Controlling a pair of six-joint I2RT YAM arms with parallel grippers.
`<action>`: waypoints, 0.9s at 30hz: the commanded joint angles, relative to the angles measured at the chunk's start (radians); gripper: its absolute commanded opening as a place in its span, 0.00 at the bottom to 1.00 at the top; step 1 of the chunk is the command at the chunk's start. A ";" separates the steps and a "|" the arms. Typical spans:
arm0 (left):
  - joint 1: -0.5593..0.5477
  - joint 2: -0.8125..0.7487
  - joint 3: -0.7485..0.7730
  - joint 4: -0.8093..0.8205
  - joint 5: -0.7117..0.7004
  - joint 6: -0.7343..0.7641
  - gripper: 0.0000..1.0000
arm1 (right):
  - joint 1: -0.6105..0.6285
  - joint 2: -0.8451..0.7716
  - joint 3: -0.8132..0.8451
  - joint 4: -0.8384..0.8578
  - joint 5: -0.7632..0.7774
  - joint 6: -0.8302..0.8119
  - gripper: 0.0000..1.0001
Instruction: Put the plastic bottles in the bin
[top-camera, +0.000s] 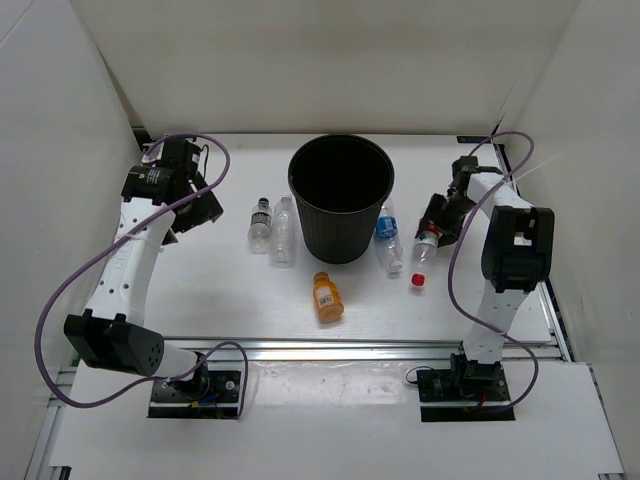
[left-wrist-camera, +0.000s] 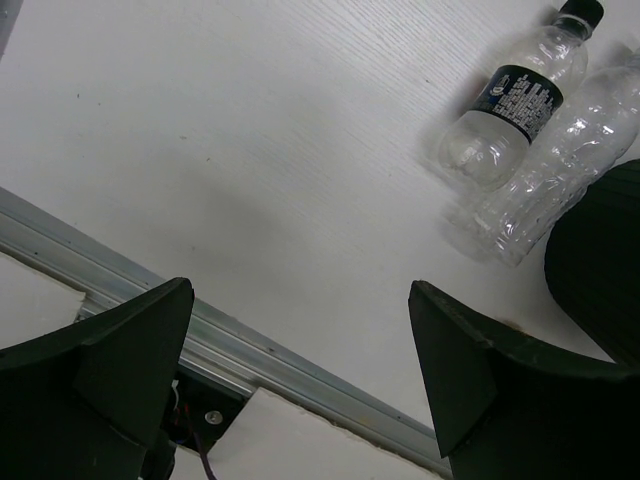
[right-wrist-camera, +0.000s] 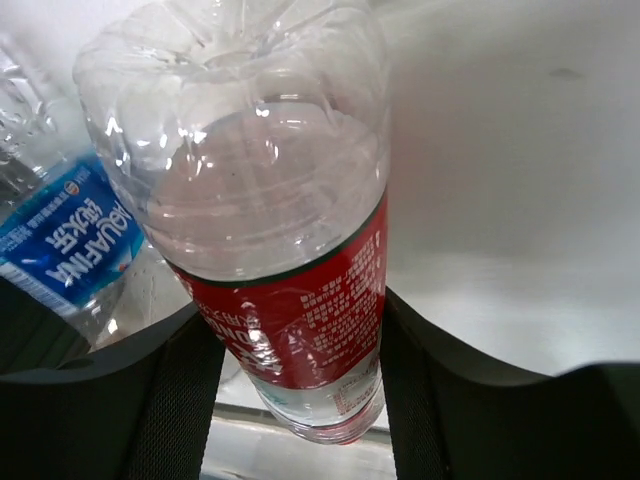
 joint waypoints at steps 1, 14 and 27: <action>0.009 -0.026 0.009 -0.027 -0.040 -0.022 1.00 | -0.014 -0.127 0.128 -0.078 0.084 0.015 0.50; 0.141 0.048 0.039 0.082 0.290 0.004 0.97 | 0.209 -0.210 0.860 -0.034 0.037 0.135 0.53; 0.112 0.160 0.078 0.232 0.533 0.050 0.99 | 0.354 -0.174 0.869 0.109 0.130 0.040 1.00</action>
